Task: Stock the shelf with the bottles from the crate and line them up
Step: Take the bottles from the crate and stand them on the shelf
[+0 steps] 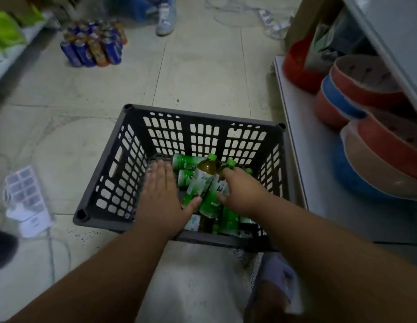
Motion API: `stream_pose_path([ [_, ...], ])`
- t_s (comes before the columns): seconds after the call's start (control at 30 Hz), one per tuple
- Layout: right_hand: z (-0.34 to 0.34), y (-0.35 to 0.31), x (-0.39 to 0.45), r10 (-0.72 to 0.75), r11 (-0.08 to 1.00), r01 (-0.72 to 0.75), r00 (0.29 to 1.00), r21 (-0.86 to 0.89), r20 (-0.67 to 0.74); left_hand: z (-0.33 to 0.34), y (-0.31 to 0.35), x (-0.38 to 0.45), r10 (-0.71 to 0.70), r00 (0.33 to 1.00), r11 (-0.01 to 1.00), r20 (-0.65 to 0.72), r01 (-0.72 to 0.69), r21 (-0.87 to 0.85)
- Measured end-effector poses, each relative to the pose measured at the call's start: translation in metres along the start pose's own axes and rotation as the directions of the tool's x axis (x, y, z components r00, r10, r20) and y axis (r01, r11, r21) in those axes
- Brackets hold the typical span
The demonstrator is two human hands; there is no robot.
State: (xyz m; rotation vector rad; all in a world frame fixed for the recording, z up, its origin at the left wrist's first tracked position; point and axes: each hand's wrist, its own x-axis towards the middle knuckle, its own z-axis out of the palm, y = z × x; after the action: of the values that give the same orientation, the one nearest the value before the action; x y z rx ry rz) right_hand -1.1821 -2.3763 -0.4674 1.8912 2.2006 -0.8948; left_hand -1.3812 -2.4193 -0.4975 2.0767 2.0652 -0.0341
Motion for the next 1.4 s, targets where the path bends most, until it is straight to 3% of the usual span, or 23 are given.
stream_pose_path([
  [0.17,0.052,-0.012,0.062,0.109,0.977,-0.116,0.993,0.178,0.05,0.012,-0.013,-0.002,0.013,0.999,0.997,0.05,-0.009,-0.08],
  [0.33,0.067,-0.007,0.122,0.299,0.836,-0.27,0.954,0.478,0.016,0.011,-0.012,0.005,0.008,0.999,0.995,0.032,-0.004,-0.098],
  [0.37,0.069,-0.006,0.131,0.313,0.828,-0.297,0.949,0.476,0.049,0.011,-0.011,0.005,0.006,1.0,0.995,0.025,-0.003,-0.102],
  [0.5,0.071,-0.004,0.153,0.284,0.938,-0.309,0.944,0.157,0.166,0.009,-0.01,0.006,-0.006,1.0,0.991,0.016,0.008,-0.132],
  [0.53,0.069,-0.006,0.154,0.278,0.942,-0.302,0.946,0.146,0.166,0.008,-0.009,0.006,-0.007,1.0,0.991,0.023,0.01,-0.133],
  [0.63,0.07,-0.011,0.147,0.232,0.96,-0.235,0.972,0.155,0.039,0.007,-0.009,0.006,-0.007,0.999,0.99,0.05,0.014,-0.137],
  [0.7,0.084,-0.015,0.129,0.125,0.991,-0.118,0.986,0.068,-0.108,0.008,-0.009,0.006,-0.007,0.999,0.99,0.041,0.013,-0.141],
  [0.73,0.091,-0.015,0.122,0.073,0.99,-0.054,0.986,0.127,-0.148,0.009,-0.01,0.006,-0.002,1.0,0.99,0.029,0.007,-0.143],
  [0.83,0.096,-0.017,0.117,0.073,0.851,0.035,0.98,0.523,-0.184,0.012,-0.01,0.006,0.009,1.0,0.988,0.015,-0.006,-0.154],
  [0.9,0.096,-0.017,0.123,0.136,0.781,0.003,0.976,0.625,-0.173,0.012,-0.011,0.007,0.008,1.0,0.986,0.007,-0.007,-0.164],
  [1.0,0.102,-0.015,0.129,0.215,0.706,-0.15,0.977,0.692,-0.007,0.012,-0.01,0.007,0.009,1.0,0.987,0.003,-0.008,-0.16],
  [1.1,0.108,-0.013,0.13,0.18,0.648,-0.218,0.975,0.73,0.131,0.013,-0.009,0.008,0.004,1.0,0.987,-0.002,-0.005,-0.159],
  [1.27,0.101,-0.011,0.119,0.231,0.485,-0.193,0.969,0.853,0.088,0.013,-0.01,0.007,0.018,1.0,0.989,0.004,-0.017,-0.144],
  [1.4,0.046,-0.009,0.093,0.329,0.343,-0.151,0.944,0.927,0.032,0.009,-0.01,0.005,0.032,0.999,0.989,0.031,-0.027,-0.147],
])
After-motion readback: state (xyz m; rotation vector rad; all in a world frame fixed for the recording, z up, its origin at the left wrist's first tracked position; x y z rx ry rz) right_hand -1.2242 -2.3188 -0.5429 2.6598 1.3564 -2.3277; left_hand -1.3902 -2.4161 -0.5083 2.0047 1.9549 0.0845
